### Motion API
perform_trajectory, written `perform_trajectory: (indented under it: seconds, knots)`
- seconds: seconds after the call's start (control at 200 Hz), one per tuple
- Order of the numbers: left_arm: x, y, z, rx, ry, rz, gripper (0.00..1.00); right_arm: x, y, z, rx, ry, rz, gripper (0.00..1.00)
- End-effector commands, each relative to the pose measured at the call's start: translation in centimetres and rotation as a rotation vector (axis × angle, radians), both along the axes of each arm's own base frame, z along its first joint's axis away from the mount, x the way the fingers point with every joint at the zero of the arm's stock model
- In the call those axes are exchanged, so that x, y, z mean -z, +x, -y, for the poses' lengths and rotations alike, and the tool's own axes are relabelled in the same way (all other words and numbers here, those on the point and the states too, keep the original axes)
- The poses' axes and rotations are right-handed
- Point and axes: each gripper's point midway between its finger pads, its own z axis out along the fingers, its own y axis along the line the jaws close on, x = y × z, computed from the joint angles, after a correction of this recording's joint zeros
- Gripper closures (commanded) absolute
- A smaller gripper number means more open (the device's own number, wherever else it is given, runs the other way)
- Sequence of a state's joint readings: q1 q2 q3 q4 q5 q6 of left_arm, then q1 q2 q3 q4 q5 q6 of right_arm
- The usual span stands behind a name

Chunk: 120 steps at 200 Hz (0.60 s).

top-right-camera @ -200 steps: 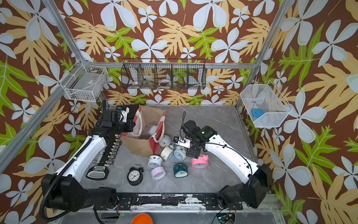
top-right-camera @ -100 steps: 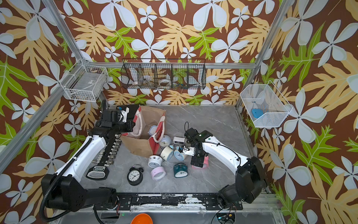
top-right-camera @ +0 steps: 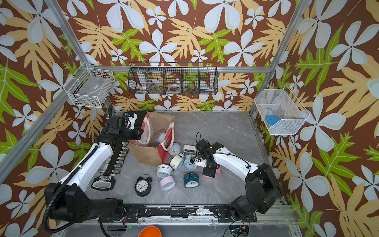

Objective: Put the alarm clock into the canvas bag
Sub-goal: Pick up the alarm from the center of the board.

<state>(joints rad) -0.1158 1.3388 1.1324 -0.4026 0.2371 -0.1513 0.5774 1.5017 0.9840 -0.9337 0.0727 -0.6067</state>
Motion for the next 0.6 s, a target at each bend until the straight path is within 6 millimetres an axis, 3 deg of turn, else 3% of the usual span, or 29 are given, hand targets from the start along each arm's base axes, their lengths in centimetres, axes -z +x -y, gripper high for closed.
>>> perform_trajectory:
  seconds: [0.0, 0.285, 0.465, 0.596]
  knots:
    - [0.2, -0.1, -0.3, -0.007, 0.013, -0.013, 1.0, 0.6, -1.0, -0.4, 0.02, 0.028, -0.056, 0.38]
    - [0.4, -0.1, -0.4, -0.012, 0.018, -0.015, 1.0, -0.8, -0.4, -0.5, 0.044, 0.033, -0.029, 0.58]
    - [0.3, 0.0, -0.5, -0.013, 0.018, -0.015, 1.0, -3.3, 0.3, -0.9, 0.062, 0.071, 0.029, 0.62]
    - [0.3, 0.0, -0.4, -0.011, 0.014, -0.013, 1.0, -6.3, 1.7, -1.5, 0.078, 0.111, 0.112, 0.66]
